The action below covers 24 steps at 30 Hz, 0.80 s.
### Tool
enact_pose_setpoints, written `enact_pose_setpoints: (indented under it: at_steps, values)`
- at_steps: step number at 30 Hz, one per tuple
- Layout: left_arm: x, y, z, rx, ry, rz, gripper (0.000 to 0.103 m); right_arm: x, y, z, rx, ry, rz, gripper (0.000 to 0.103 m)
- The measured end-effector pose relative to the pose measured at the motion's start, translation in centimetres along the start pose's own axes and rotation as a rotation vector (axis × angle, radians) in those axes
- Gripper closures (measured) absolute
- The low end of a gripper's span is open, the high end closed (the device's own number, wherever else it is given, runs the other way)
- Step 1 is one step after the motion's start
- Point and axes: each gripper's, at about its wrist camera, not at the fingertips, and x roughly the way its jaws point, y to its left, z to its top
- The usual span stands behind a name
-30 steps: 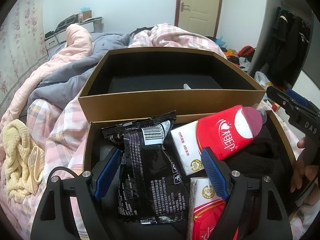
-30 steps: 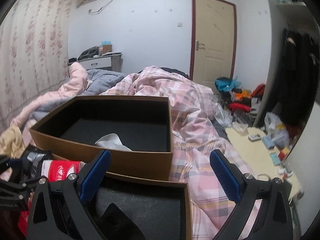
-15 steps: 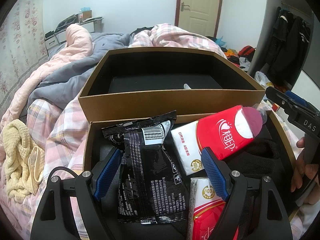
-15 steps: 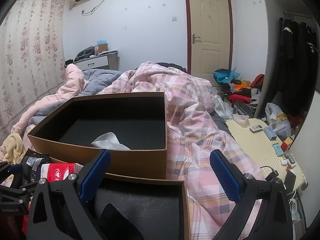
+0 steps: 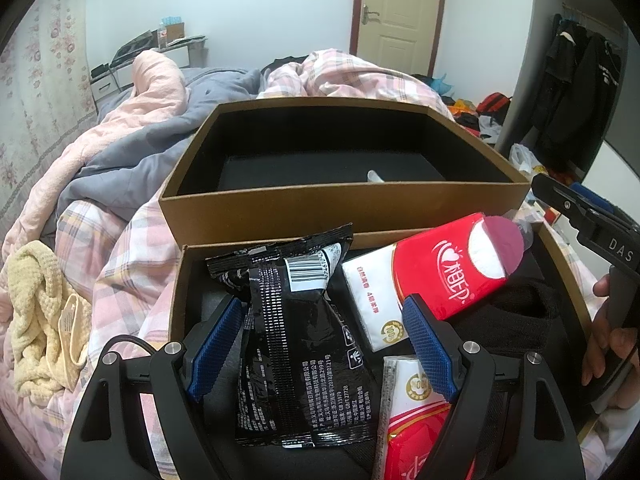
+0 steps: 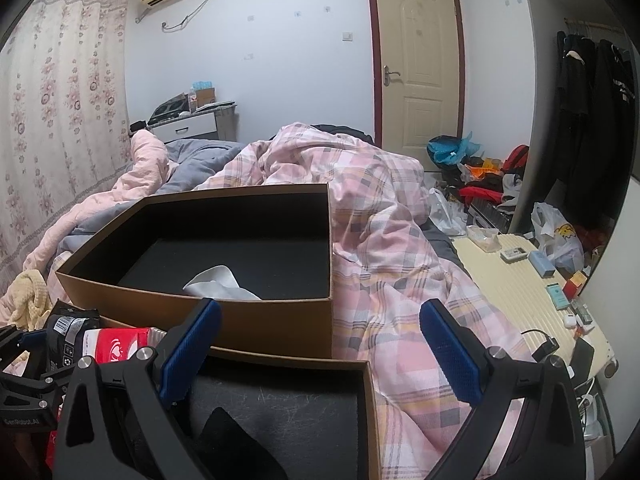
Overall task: Organize soft objects
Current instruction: 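Move the left gripper down over the red tissue packs in the lower box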
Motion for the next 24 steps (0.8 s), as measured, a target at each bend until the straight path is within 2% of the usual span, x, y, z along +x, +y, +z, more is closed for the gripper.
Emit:
enact_pose_setpoints:
  at_steps: [4, 7, 9, 11, 13, 15, 18, 24]
  values:
    - [-1.9, 0.7, 0.7, -0.038, -0.061, -0.018, 0.023, -0.2, -0.5, 0.1, 0.03, -0.007, 0.032, 0.004]
    - [-3.7, 1.3, 1.0, -0.066, -0.089, -0.095, 0.023, 0.1, -1.0, 0.0, 0.057, -0.001, 0.051, 0.004]
    - [-4.4, 1.3, 1.1, -0.07, -0.078, -0.148, 0.023, 0.2, -1.2, -0.1, 0.07, 0.005, 0.054, 0.004]
    - [-4.2, 0.8, 1.1, -0.043, -0.015, -0.184, 0.023, 0.3, -1.5, -0.3, 0.081, 0.007, 0.057, 0.004]
    - [-3.2, -0.2, 0.8, 0.017, 0.071, -0.162, 0.023, 0.2, -1.5, -0.3, 0.083, 0.007, 0.057, 0.004]
    - [-2.5, -1.3, 0.4, 0.085, 0.105, -0.116, 0.023, 0.1, -1.5, -0.4, 0.082, 0.007, 0.053, 0.004]
    - [-1.8, -2.8, -0.2, 0.165, 0.126, -0.073, 0.023, -0.1, -1.3, -0.4, 0.075, 0.0, 0.05, 0.004]
    - [-2.1, -3.9, -1.0, 0.237, 0.106, -0.075, 0.023, 0.1, -1.2, -0.3, 0.056, 0.004, 0.041, 0.004]
